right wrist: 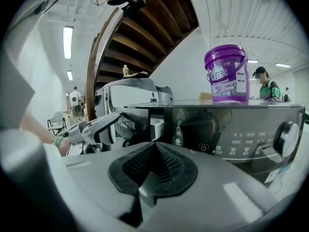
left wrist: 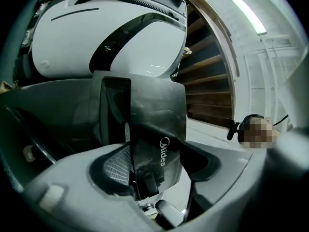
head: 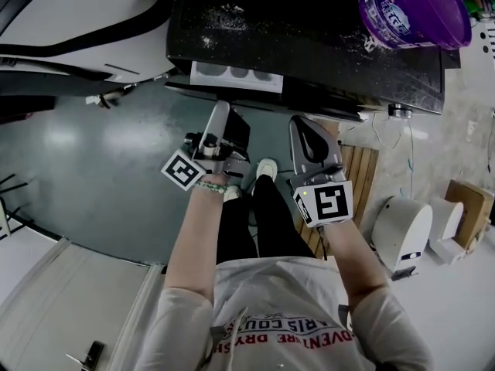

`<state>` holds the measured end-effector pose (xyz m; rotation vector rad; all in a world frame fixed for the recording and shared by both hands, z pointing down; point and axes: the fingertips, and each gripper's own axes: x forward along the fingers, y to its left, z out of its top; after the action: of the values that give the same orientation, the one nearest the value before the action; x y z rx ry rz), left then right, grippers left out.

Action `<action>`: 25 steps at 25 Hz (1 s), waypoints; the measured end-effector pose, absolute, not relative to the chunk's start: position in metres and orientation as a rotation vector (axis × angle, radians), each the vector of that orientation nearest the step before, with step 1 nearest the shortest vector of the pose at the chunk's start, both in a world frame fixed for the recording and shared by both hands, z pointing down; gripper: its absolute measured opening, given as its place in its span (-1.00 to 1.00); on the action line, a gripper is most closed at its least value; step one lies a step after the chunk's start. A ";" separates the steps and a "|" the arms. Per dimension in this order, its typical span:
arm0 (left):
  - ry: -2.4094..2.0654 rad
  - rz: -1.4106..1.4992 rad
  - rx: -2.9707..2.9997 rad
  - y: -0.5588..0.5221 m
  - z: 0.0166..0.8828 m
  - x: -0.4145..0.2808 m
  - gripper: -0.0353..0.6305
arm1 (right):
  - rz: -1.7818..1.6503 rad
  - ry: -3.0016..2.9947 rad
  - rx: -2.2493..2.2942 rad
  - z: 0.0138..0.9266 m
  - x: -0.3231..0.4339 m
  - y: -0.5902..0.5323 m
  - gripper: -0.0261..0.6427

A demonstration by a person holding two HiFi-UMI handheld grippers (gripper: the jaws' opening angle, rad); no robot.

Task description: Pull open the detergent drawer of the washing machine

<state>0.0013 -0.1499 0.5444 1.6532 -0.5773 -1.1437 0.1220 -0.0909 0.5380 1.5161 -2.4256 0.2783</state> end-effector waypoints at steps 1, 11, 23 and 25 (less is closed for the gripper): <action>-0.575 -1.141 1.653 -0.147 0.544 0.000 0.02 | 0.258 -2.425 1.515 0.536 0.120 -0.089 -0.92; -0.544 -1.110 1.665 -0.109 0.545 -0.007 0.03 | 0.213 -2.420 1.538 0.518 0.097 -0.059 -0.92; -0.526 -1.093 1.670 -0.074 0.545 -0.014 0.03 | 0.245 -2.399 1.518 0.532 0.086 -0.029 -0.92; -0.520 -1.090 1.671 -0.069 0.545 -0.014 0.03 | 0.254 -2.396 1.521 0.534 0.086 -0.024 -0.92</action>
<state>-0.0143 -0.0689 0.5453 1.6709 -0.5205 -1.0899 0.0856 -0.0237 0.5340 1.5213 -2.3956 0.2545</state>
